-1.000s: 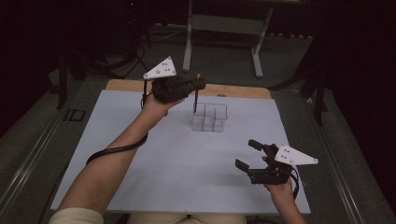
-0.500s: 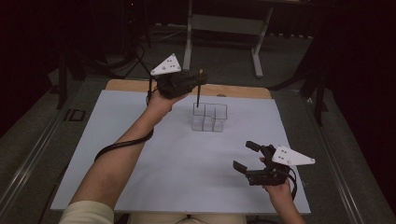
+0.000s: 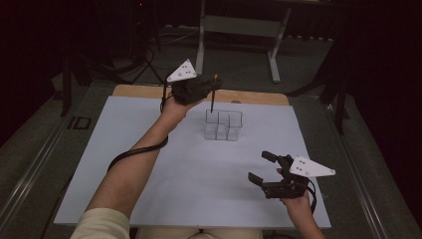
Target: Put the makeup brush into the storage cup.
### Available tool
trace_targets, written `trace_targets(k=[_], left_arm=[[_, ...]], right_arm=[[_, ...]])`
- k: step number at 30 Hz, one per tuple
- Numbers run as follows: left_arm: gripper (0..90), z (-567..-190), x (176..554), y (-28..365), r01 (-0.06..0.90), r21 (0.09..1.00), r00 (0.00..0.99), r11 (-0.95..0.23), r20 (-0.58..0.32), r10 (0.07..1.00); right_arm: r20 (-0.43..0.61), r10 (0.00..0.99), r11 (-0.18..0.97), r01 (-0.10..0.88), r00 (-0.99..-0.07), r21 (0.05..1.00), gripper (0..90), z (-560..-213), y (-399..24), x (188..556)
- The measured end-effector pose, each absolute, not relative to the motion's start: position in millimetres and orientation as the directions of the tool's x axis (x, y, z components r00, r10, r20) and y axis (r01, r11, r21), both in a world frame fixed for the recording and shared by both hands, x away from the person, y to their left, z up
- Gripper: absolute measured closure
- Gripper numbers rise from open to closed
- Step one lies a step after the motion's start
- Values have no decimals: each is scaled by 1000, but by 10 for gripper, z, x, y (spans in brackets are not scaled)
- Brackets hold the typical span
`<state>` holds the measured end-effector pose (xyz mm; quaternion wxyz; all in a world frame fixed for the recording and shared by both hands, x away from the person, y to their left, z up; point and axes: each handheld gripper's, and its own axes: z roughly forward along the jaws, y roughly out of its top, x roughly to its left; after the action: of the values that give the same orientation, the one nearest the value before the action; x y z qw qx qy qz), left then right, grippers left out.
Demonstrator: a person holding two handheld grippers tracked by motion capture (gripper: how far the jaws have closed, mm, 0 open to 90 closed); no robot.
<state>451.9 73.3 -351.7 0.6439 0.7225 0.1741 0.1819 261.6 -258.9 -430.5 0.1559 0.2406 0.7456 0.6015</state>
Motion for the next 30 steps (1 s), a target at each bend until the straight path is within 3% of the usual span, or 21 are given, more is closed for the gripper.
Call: trace_targets(k=[30], left_arm=[[842, -3844, 4744, 711, 96, 992, 847, -84, -37, 531]], right_arm=[[61, 536, 170, 178, -842, 969, 142, -4326, -2576, 2618]])
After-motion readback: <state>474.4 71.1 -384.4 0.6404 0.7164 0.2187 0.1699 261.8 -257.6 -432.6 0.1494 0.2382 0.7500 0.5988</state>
